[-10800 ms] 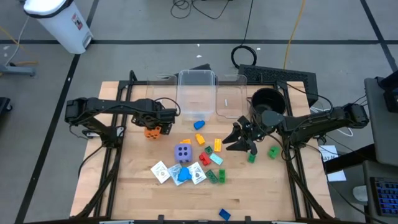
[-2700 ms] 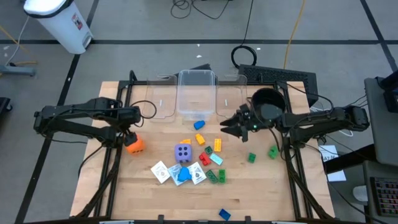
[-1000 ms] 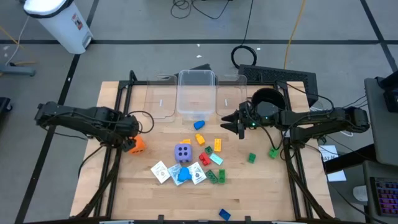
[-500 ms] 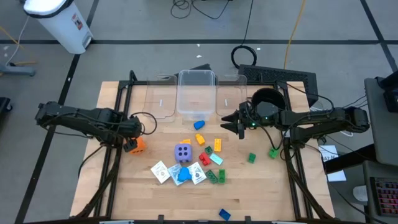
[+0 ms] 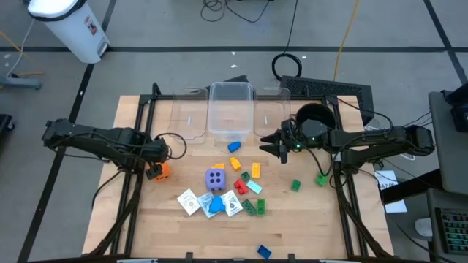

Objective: Pick & Place Toys
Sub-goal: Put the orange dice into the transparent container

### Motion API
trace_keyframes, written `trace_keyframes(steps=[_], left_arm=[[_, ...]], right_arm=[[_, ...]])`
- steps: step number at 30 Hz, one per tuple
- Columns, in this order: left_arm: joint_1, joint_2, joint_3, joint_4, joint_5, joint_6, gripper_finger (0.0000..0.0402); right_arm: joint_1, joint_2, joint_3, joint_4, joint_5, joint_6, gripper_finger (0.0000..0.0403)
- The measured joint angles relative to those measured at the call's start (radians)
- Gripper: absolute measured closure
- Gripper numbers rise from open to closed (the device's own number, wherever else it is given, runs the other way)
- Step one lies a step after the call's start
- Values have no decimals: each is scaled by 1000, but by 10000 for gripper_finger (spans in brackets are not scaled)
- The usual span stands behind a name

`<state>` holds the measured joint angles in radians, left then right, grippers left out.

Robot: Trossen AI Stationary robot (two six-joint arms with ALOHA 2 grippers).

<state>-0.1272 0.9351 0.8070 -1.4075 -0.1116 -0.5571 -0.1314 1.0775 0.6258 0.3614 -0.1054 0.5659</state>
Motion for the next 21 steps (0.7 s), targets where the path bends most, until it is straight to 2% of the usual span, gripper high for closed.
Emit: trace_keyframes(steps=[14,21], left_arm=[[0,11,0,5,-23,-40,9],[0,11,0,12,-74,-110,9]], right_arm=[[0,0,0,0,0,-3,177],[0,0,0,0,0,-5,177]])
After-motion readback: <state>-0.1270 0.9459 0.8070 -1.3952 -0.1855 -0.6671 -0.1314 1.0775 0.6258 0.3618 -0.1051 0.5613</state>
